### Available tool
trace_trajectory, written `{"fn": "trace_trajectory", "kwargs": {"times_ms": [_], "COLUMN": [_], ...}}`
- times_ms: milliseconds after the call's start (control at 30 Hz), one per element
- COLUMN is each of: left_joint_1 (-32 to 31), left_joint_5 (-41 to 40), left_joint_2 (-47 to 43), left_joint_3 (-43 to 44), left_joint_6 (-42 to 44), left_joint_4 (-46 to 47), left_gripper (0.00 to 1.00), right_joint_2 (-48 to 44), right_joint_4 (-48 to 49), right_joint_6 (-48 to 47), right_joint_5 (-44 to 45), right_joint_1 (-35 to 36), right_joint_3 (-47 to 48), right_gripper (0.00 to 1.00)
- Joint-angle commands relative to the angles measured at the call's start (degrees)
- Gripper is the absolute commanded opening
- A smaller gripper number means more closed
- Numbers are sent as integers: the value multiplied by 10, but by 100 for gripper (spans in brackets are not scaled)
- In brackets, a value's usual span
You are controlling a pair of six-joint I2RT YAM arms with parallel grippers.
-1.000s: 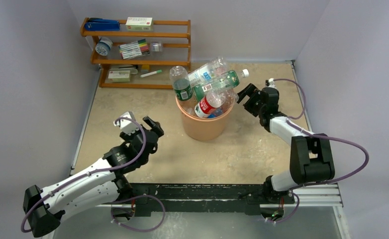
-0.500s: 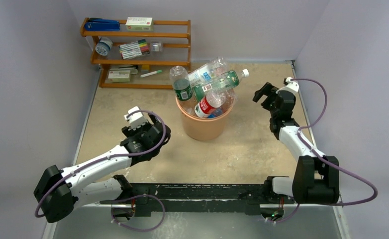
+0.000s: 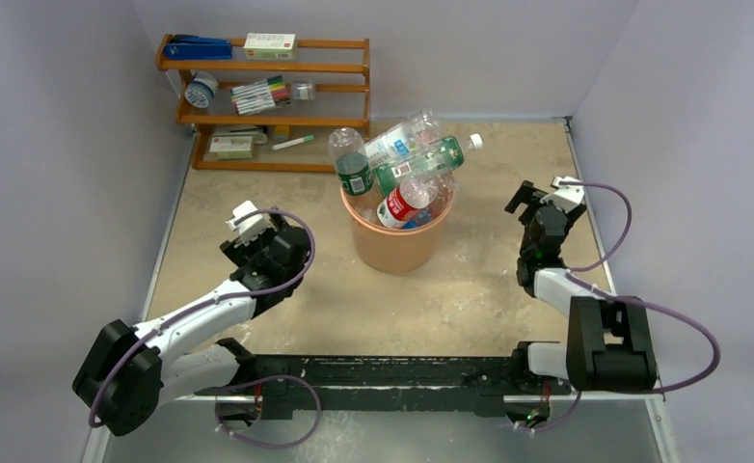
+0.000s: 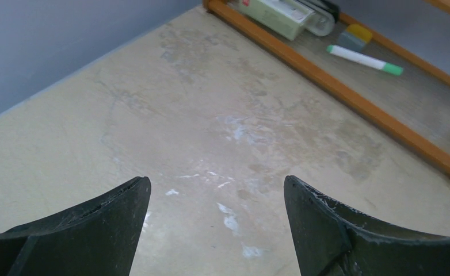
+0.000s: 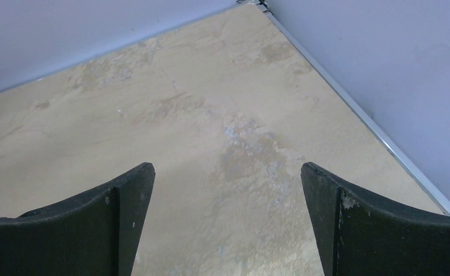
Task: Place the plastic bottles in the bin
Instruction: Reset both arms
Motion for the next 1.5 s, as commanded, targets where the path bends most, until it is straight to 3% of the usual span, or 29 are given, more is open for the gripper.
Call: {"fn": "trace_trajectory", "kwargs": {"times_ms": [0, 233, 333, 433, 600, 700, 767, 833, 900, 1233, 1333, 1467], "left_joint_1": [36, 90, 107, 127, 181, 215, 228, 236, 251, 274, 290, 314], "left_joint_5": [-2, 56, 82, 92, 148, 186, 209, 225, 242, 275, 301, 366], "left_joint_2": [0, -1, 19, 51, 76, 93, 105, 117, 141, 262, 319, 334], "left_joint_3": [-57, -117, -125, -113, -128, -159, -176, -182, -187, -113, -160, -152], "left_joint_6": [126, 262, 310, 334, 355, 348, 343, 346, 342, 407, 418, 406], "left_joint_4": [168, 341, 404, 421, 464, 515, 550, 575, 606, 637, 793, 781], "left_gripper": [86, 86, 86, 87, 87, 87, 87, 88, 88, 88, 89, 89], "right_joint_2": [42, 103, 150, 150, 163, 167, 188, 174, 193, 187, 188, 188], "right_joint_4": [129, 202, 342, 262, 285, 353, 422, 368, 419, 412, 415, 417], "right_joint_6": [-37, -68, -104, -88, -117, -121, -141, -113, -144, -141, -142, -142], "right_joint_5": [39, 64, 50, 28, -20, -55, -16, -34, -16, -14, -14, -14], "right_joint_1": [1, -2, -10, -9, -10, -10, -10, -10, -9, -9, -9, -9], "right_joint_3": [-5, -12, -40, -10, -11, -46, -68, -58, -63, -63, -63, -64], "right_gripper": [100, 100, 100, 100, 100, 100, 100, 100, 100, 100, 100, 100]}}
